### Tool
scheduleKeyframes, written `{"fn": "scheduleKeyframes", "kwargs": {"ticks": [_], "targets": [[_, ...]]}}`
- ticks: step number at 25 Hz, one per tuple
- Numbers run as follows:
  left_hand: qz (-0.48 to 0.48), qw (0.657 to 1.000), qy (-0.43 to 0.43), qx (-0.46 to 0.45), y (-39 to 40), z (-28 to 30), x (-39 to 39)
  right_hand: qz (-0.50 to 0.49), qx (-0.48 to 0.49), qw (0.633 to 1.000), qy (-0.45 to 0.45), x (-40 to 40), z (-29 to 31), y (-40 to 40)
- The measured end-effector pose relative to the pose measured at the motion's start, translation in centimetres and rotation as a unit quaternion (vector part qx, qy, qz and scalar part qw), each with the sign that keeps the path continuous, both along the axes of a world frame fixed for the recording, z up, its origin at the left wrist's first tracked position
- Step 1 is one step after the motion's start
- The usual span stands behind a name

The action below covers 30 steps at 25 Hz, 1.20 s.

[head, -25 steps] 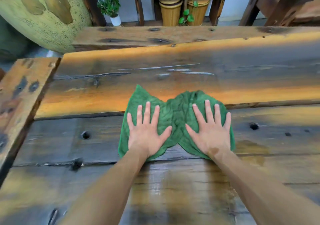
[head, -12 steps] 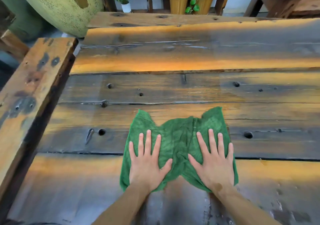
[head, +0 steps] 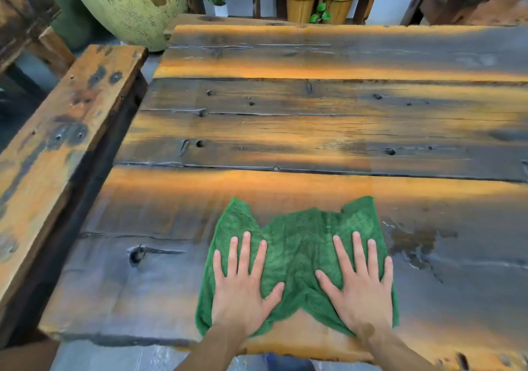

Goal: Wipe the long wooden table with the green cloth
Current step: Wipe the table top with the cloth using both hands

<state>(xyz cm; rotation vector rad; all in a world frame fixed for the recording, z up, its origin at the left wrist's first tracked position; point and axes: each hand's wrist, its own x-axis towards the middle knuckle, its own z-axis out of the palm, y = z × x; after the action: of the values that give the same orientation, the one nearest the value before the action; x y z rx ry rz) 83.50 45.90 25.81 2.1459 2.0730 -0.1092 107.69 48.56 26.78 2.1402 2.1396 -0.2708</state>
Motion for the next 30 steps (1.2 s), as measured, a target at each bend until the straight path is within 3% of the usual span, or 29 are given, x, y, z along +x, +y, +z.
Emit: {"fn": "scheduleKeyframes", "kwargs": {"ticks": [6, 9, 13, 21, 26, 30], "targets": [[0.035, 0.999, -0.027, -0.028, -8.1, 0.7, 2.1, -0.099, -0.051, 0.993, 0.046, 1.5, 1.0, -9.4], [0.025, 0.999, -0.015, -0.043, -9.7, 0.7, 3.0, -0.191, -0.068, 0.979, 0.033, 3.1, 1.7, -11.0], [0.047, 0.997, -0.024, -0.06, -8.9, 1.0, 4.1, -0.215, -0.08, 0.973, 0.023, 3.7, 2.8, -10.1], [0.07, 0.995, -0.035, -0.064, 0.1, 0.3, 7.7, -0.184, -0.076, 0.98, 0.027, 7.0, 1.4, -2.1], [0.063, 0.996, -0.027, -0.064, 8.8, -0.1, 8.8, -0.13, -0.043, 0.99, -0.016, 9.5, 1.3, 8.0], [0.094, 0.994, -0.012, -0.053, 18.8, -0.7, 9.9, -0.119, -0.018, 0.993, 0.016, 10.6, 0.6, 18.2]]}}
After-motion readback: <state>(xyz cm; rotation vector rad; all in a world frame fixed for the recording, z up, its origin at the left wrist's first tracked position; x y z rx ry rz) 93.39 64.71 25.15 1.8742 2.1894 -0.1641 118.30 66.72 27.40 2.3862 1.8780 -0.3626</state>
